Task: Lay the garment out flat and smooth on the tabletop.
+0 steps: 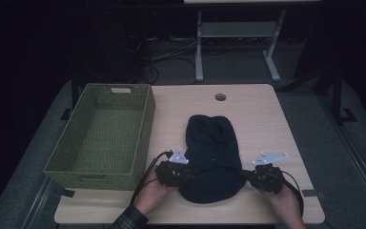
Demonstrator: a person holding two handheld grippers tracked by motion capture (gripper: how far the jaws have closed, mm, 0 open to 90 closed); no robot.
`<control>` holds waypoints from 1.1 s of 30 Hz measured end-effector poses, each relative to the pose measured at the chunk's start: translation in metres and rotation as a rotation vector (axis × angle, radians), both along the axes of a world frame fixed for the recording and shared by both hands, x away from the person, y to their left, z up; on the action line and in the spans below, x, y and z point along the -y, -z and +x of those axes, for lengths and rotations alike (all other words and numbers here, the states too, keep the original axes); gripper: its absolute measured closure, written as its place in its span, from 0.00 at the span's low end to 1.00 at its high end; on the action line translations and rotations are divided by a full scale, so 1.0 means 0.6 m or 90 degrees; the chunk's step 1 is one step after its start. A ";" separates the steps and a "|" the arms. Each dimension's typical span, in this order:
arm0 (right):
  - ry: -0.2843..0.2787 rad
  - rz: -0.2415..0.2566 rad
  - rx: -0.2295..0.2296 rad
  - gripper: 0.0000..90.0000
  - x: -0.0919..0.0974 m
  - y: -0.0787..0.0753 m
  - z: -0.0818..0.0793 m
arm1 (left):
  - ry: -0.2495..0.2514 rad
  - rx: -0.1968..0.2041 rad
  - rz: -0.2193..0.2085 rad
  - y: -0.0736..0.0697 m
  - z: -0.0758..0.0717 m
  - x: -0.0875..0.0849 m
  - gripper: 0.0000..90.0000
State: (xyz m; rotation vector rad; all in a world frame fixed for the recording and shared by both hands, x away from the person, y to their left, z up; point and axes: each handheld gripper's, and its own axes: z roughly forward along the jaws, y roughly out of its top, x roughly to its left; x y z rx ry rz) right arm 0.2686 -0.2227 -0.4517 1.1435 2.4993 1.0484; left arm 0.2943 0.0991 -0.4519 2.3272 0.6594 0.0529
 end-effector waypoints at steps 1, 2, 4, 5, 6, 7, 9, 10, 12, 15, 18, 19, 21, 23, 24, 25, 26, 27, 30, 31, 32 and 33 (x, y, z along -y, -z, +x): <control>0.000 0.000 -0.004 0.94 -0.001 0.001 -0.003 | 0.002 -0.002 0.002 0.001 -0.003 -0.001 0.83; -0.005 0.000 -0.004 0.94 -0.002 0.002 -0.005 | 0.000 -0.003 -0.001 0.002 -0.006 -0.003 0.85; -0.007 0.003 -0.006 0.94 -0.005 0.003 -0.011 | 0.003 -0.007 0.001 0.001 -0.011 -0.009 0.88; -0.010 0.005 -0.007 0.94 -0.005 0.004 -0.014 | 0.003 -0.009 0.000 0.001 -0.015 -0.012 0.88; -0.011 0.005 -0.011 0.94 -0.006 0.004 -0.018 | 0.006 -0.011 -0.002 0.002 -0.019 -0.016 0.88; -0.014 0.007 -0.008 0.94 -0.007 0.005 -0.022 | 0.004 -0.013 -0.005 0.002 -0.023 -0.018 0.88; -0.025 0.005 -0.007 0.93 -0.007 0.005 -0.027 | 0.010 -0.012 -0.001 0.002 -0.034 -0.024 0.88; -0.027 0.008 -0.008 0.93 -0.009 0.006 -0.030 | 0.011 -0.012 -0.001 0.002 -0.039 -0.025 0.88; -0.031 0.008 -0.011 0.93 -0.011 0.006 -0.036 | 0.012 -0.013 -0.003 0.002 -0.051 -0.027 0.87; -0.042 0.002 -0.012 0.93 -0.015 0.005 -0.047 | 0.011 -0.013 -0.004 0.002 -0.064 -0.029 0.85; -0.046 -0.004 -0.010 0.93 -0.017 0.005 -0.058 | 0.019 -0.010 0.002 0.002 -0.072 -0.029 0.85; -0.043 -0.005 -0.013 0.93 -0.017 0.004 -0.062 | 0.019 -0.011 0.000 0.002 -0.074 -0.027 0.85; -0.046 -0.007 -0.011 0.93 -0.015 0.004 -0.067 | 0.022 -0.010 0.002 0.002 -0.076 -0.025 0.85; -0.042 -0.002 -0.015 0.92 -0.012 0.004 -0.073 | 0.021 -0.012 -0.003 0.002 -0.077 -0.022 0.82; -0.043 -0.002 -0.013 0.89 -0.011 0.003 -0.074 | 0.023 -0.011 -0.005 0.001 -0.077 -0.021 0.79; -0.040 0.004 -0.013 0.85 -0.011 0.002 -0.074 | 0.023 -0.008 -0.005 -0.001 -0.077 -0.021 0.76; -0.044 0.004 -0.012 0.82 -0.010 0.002 -0.073 | 0.027 -0.006 -0.002 -0.003 -0.077 -0.022 0.74; -0.044 0.008 -0.012 0.78 -0.009 0.001 -0.072 | 0.026 -0.002 -0.009 -0.006 -0.076 -0.023 0.73; -0.044 0.018 -0.003 0.71 -0.007 -0.006 -0.070 | 0.015 0.013 -0.020 -0.015 -0.073 -0.025 0.68; -0.039 0.023 0.001 0.71 -0.006 -0.009 -0.069 | 0.012 0.014 -0.026 -0.019 -0.070 -0.026 0.67; -0.039 0.028 0.005 0.70 -0.004 -0.012 -0.067 | 0.009 0.019 -0.028 -0.023 -0.067 -0.026 0.66; -0.036 0.032 0.009 0.69 -0.004 -0.016 -0.065 | 0.007 0.025 -0.031 -0.027 -0.063 -0.026 0.64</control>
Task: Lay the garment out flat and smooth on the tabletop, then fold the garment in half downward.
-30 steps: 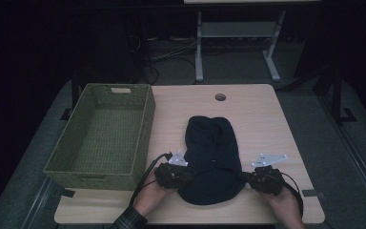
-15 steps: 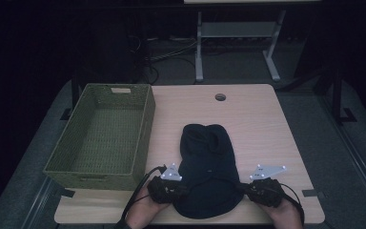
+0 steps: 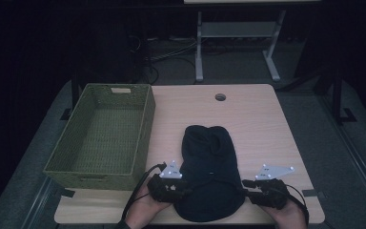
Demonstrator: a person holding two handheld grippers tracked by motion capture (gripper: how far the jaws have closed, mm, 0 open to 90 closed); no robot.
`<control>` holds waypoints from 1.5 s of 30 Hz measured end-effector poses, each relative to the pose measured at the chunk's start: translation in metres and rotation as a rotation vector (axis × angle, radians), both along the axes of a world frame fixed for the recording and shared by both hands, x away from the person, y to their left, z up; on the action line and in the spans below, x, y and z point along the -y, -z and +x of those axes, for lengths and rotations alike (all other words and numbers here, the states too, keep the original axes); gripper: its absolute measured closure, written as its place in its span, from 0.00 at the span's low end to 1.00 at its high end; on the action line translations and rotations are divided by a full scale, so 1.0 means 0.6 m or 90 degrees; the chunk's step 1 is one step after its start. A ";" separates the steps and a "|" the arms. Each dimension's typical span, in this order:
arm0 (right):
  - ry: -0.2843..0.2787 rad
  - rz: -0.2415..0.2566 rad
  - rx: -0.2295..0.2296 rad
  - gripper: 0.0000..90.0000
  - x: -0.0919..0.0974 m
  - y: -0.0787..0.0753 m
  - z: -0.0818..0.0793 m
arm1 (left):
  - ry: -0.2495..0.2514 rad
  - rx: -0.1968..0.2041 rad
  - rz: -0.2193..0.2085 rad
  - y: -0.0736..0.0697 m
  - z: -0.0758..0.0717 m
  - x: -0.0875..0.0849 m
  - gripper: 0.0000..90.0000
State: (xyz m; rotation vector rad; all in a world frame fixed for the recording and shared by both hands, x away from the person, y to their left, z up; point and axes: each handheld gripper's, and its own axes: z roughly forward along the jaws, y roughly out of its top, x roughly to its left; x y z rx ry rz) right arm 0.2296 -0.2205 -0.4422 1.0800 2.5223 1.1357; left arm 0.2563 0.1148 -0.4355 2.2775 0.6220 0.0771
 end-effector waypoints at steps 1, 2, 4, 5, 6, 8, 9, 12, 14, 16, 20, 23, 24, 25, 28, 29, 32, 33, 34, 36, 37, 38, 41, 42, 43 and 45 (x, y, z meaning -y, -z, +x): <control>0.002 0.004 0.005 0.69 0.001 -0.003 0.003 | -0.006 0.006 -0.004 -0.004 0.004 0.001 0.64; 0.005 0.005 0.008 0.69 0.001 -0.006 0.008 | -0.011 0.009 -0.007 -0.006 0.007 0.002 0.63; 0.009 0.004 0.011 0.68 0.001 -0.009 0.016 | -0.019 0.018 -0.008 -0.009 0.016 0.003 0.62; 0.010 0.006 0.011 0.68 0.001 -0.010 0.022 | -0.025 0.020 -0.007 -0.011 0.022 0.004 0.62; 0.014 0.009 0.011 0.68 0.001 -0.011 0.029 | -0.028 0.021 -0.008 -0.011 0.027 0.003 0.62; 0.014 0.009 0.015 0.68 0.002 -0.013 0.039 | -0.041 0.021 -0.017 -0.013 0.039 0.003 0.62; 0.020 0.010 0.011 0.68 0.002 -0.015 0.046 | -0.045 0.024 -0.014 -0.014 0.043 0.004 0.62; 0.021 0.006 0.013 0.67 0.002 -0.018 0.061 | -0.055 0.040 -0.017 -0.024 0.060 0.008 0.62; 0.025 0.007 0.017 0.67 0.002 -0.021 0.074 | -0.061 0.048 -0.016 -0.030 0.073 0.011 0.62; 0.030 0.006 0.024 0.67 0.002 -0.025 0.085 | -0.068 0.052 -0.020 -0.035 0.085 0.012 0.62; 0.034 0.012 0.030 0.67 0.005 -0.032 0.104 | -0.083 0.064 -0.018 -0.043 0.105 0.013 0.62; 0.038 0.004 0.030 0.67 0.005 -0.035 0.116 | -0.091 0.072 -0.016 -0.050 0.121 0.016 0.62; 0.040 0.003 0.031 0.67 0.006 -0.037 0.122 | -0.092 0.074 -0.017 -0.052 0.125 0.016 0.62; 0.039 0.004 0.033 0.67 0.006 -0.038 0.125 | -0.097 0.078 -0.017 -0.055 0.131 0.018 0.62; 0.043 0.003 0.035 0.67 0.008 -0.041 0.141 | -0.111 0.078 -0.025 -0.059 0.148 0.020 0.62; 0.043 0.001 0.035 0.67 0.008 -0.041 0.147 | -0.115 0.079 -0.026 -0.061 0.153 0.021 0.62; 0.044 0.005 0.035 0.67 0.007 -0.044 0.163 | -0.125 0.081 -0.035 -0.065 0.169 0.020 0.62; 0.046 0.008 0.034 0.67 0.006 -0.045 0.169 | -0.131 0.081 -0.038 -0.066 0.173 0.020 0.61; 0.044 0.004 0.031 0.67 0.005 -0.045 0.174 | -0.135 0.084 -0.039 -0.069 0.179 0.019 0.61; 0.046 0.004 0.033 0.67 0.001 -0.048 0.189 | -0.145 0.082 -0.049 -0.072 0.189 0.018 0.62; 0.046 0.008 0.038 0.67 0.001 -0.050 0.195 | -0.151 0.086 -0.053 -0.073 0.193 0.018 0.62; 0.048 0.010 0.033 0.66 -0.001 -0.051 0.201 | -0.155 0.084 -0.055 -0.074 0.199 0.018 0.62; 0.050 0.014 0.039 0.66 -0.004 -0.055 0.221 | -0.167 0.081 -0.053 -0.071 0.216 0.019 0.62; 0.052 0.014 0.035 0.66 -0.005 -0.056 0.228 | -0.170 0.079 -0.053 -0.069 0.222 0.020 0.62; 0.054 0.013 0.037 0.66 -0.006 -0.058 0.235 | -0.172 0.078 -0.052 -0.067 0.227 0.021 0.62; 0.058 0.021 0.043 0.66 -0.006 -0.059 0.245 | -0.177 0.072 -0.051 -0.062 0.237 0.023 0.62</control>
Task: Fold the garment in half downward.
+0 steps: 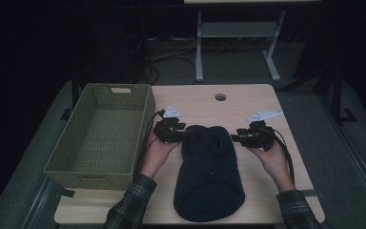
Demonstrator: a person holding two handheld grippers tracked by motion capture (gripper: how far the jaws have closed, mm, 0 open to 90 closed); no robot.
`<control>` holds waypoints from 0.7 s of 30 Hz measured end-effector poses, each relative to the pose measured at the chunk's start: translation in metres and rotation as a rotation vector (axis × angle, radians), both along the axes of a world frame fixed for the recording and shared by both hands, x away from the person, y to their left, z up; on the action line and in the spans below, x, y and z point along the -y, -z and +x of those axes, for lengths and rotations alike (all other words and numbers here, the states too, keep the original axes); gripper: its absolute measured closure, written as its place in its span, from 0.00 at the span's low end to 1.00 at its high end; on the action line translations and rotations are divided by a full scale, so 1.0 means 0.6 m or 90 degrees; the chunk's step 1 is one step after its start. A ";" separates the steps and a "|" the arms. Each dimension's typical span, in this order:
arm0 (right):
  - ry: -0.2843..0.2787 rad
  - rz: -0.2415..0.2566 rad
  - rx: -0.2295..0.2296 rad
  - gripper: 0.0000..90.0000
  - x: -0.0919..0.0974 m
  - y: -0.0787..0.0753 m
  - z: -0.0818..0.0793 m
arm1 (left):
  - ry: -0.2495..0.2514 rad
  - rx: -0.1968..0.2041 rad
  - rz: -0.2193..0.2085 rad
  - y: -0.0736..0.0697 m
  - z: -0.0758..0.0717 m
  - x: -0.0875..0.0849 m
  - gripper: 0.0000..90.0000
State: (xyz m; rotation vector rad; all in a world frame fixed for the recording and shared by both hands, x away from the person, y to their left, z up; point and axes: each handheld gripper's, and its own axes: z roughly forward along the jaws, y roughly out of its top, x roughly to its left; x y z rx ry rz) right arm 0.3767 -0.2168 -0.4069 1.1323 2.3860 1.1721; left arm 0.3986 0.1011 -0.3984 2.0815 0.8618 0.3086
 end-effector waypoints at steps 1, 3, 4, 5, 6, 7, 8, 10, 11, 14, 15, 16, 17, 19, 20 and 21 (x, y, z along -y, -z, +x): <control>0.000 0.001 -0.009 0.66 -0.001 0.000 0.007 | -0.003 -0.002 0.002 0.002 0.005 0.001 0.62; 0.003 0.000 -0.010 0.66 -0.003 0.000 0.020 | -0.008 -0.004 0.005 0.006 0.017 0.002 0.62; 0.006 0.000 -0.007 0.66 -0.003 0.000 0.024 | -0.012 -0.005 0.010 0.008 0.023 0.003 0.62; 0.009 0.000 -0.003 0.66 -0.004 0.002 0.029 | -0.015 -0.005 0.012 0.009 0.030 0.003 0.62; 0.009 0.000 -0.016 0.66 -0.005 0.002 0.036 | -0.022 -0.011 0.010 0.011 0.038 0.004 0.62; 0.011 -0.001 -0.020 0.66 -0.006 0.004 0.044 | -0.024 -0.011 0.010 0.013 0.043 0.005 0.61; 0.011 -0.001 -0.018 0.66 -0.006 0.004 0.048 | -0.026 -0.013 0.017 0.015 0.049 0.005 0.61; 0.015 0.003 -0.012 0.67 -0.009 0.006 0.057 | -0.033 -0.021 0.017 0.020 0.061 0.006 0.60; 0.017 0.004 -0.014 0.67 -0.010 0.008 0.062 | -0.035 -0.025 0.014 0.023 0.066 0.006 0.60; 0.017 0.006 -0.036 0.65 -0.014 0.015 0.080 | -0.043 -0.038 0.017 0.035 0.079 0.007 0.59; 0.020 0.006 -0.039 0.65 -0.016 0.016 0.085 | -0.046 -0.044 0.016 0.040 0.082 0.007 0.59; 0.026 0.007 -0.035 0.66 -0.017 0.019 0.089 | -0.046 -0.050 0.022 0.046 0.087 0.007 0.58; 0.029 0.012 -0.034 0.66 -0.017 0.025 0.094 | -0.049 -0.052 0.021 0.050 0.088 0.007 0.57; 0.036 0.017 -0.042 0.65 -0.016 0.035 0.101 | -0.053 -0.062 0.028 0.060 0.093 0.009 0.56; 0.037 0.021 -0.051 0.65 -0.015 0.042 0.105 | -0.055 -0.068 0.035 0.065 0.095 0.010 0.55; 0.042 0.022 -0.057 0.63 -0.015 0.049 0.109 | -0.054 -0.075 0.037 0.071 0.097 0.011 0.54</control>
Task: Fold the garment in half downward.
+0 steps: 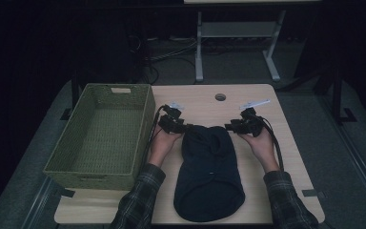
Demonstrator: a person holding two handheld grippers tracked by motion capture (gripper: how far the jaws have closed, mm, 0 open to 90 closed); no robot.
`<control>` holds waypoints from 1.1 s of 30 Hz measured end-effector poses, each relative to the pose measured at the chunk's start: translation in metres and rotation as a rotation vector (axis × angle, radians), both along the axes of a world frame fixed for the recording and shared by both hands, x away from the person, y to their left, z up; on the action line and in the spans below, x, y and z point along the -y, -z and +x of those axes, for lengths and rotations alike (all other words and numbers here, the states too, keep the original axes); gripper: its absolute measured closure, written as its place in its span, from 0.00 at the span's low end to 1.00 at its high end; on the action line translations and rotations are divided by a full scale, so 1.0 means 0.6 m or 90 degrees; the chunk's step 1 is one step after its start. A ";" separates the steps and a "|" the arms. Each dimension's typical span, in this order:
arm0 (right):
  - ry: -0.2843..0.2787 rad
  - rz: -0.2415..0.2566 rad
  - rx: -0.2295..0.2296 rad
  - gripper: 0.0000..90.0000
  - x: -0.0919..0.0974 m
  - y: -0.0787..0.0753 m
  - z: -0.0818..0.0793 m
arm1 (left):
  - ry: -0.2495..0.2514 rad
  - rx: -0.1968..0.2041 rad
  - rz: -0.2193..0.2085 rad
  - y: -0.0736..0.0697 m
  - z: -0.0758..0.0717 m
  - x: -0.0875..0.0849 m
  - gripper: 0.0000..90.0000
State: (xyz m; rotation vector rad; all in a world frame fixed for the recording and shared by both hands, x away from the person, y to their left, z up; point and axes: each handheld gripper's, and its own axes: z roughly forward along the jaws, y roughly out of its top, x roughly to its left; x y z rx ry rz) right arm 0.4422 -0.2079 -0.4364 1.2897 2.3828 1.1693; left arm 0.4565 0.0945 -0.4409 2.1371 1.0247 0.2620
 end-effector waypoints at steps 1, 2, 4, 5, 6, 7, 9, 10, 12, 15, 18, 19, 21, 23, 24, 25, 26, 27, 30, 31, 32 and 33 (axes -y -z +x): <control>0.002 0.001 -0.010 0.63 0.000 0.007 0.004 | 0.001 -0.007 0.003 0.005 0.002 0.000 0.53; 0.004 0.000 -0.018 0.62 0.000 0.013 0.007 | -0.001 -0.013 0.005 0.009 0.003 0.001 0.53; 0.005 0.007 -0.029 0.61 0.000 0.024 0.013 | -0.001 -0.020 0.013 0.015 0.004 0.002 0.53; 0.003 0.011 -0.034 0.61 0.000 0.028 0.014 | -0.003 -0.021 0.018 0.018 0.005 0.002 0.52; 0.001 0.016 -0.038 0.60 -0.002 0.030 0.015 | -0.004 -0.022 0.019 0.020 0.005 0.002 0.52; -0.004 0.014 -0.035 0.60 -0.003 0.032 0.015 | -0.004 -0.026 0.017 0.023 0.005 0.002 0.52; -0.012 0.000 -0.038 0.60 -0.010 0.036 0.016 | -0.001 -0.032 0.022 0.027 0.006 0.001 0.51; -0.016 -0.004 -0.042 0.60 -0.012 0.037 0.015 | 0.001 -0.035 0.023 0.028 0.005 0.001 0.51; -0.027 -0.014 -0.052 0.60 -0.017 0.044 0.016 | 0.000 -0.033 0.024 0.030 0.004 0.003 0.51; -0.036 -0.026 -0.061 0.64 -0.021 0.051 0.016 | 0.006 -0.036 0.025 0.031 0.004 0.004 0.53; -0.041 -0.024 -0.061 0.67 -0.021 0.052 0.017 | 0.013 -0.037 0.023 0.033 0.004 0.005 0.56; -0.043 -0.024 -0.061 0.69 -0.021 0.052 0.017 | 0.016 -0.038 0.019 0.034 0.005 0.006 0.58; -0.047 -0.024 -0.060 0.73 -0.021 0.053 0.018 | 0.024 -0.042 0.018 0.035 0.006 0.005 0.61; -0.053 -0.023 -0.062 0.77 -0.021 0.053 0.019 | 0.032 -0.045 0.016 0.035 0.006 0.006 0.67; -0.054 -0.025 -0.061 0.80 -0.021 0.053 0.019 | 0.035 -0.048 0.014 0.035 0.006 0.007 0.69; -0.055 -0.025 -0.061 0.83 -0.022 0.053 0.019 | 0.039 -0.048 0.014 0.035 0.005 0.007 0.72; -0.057 -0.028 -0.062 0.85 -0.023 0.053 0.019 | 0.047 -0.048 0.019 0.034 0.005 0.008 0.76; -0.060 -0.030 -0.057 0.87 -0.024 0.053 0.019 | 0.049 -0.047 0.021 0.033 0.005 0.009 0.80; -0.062 -0.045 -0.050 0.88 -0.027 0.050 0.017 | 0.050 -0.042 0.031 0.030 0.006 0.012 0.86; -0.061 -0.052 -0.042 0.88 -0.029 0.048 0.016 | 0.048 -0.036 0.034 0.029 0.006 0.012 0.87; -0.060 -0.060 -0.035 0.88 -0.030 0.047 0.016 | 0.040 -0.032 0.029 0.028 0.005 0.014 0.88; -0.057 -0.068 -0.027 0.88 -0.031 0.044 0.015 | 0.036 -0.023 0.030 0.026 0.006 0.015 0.88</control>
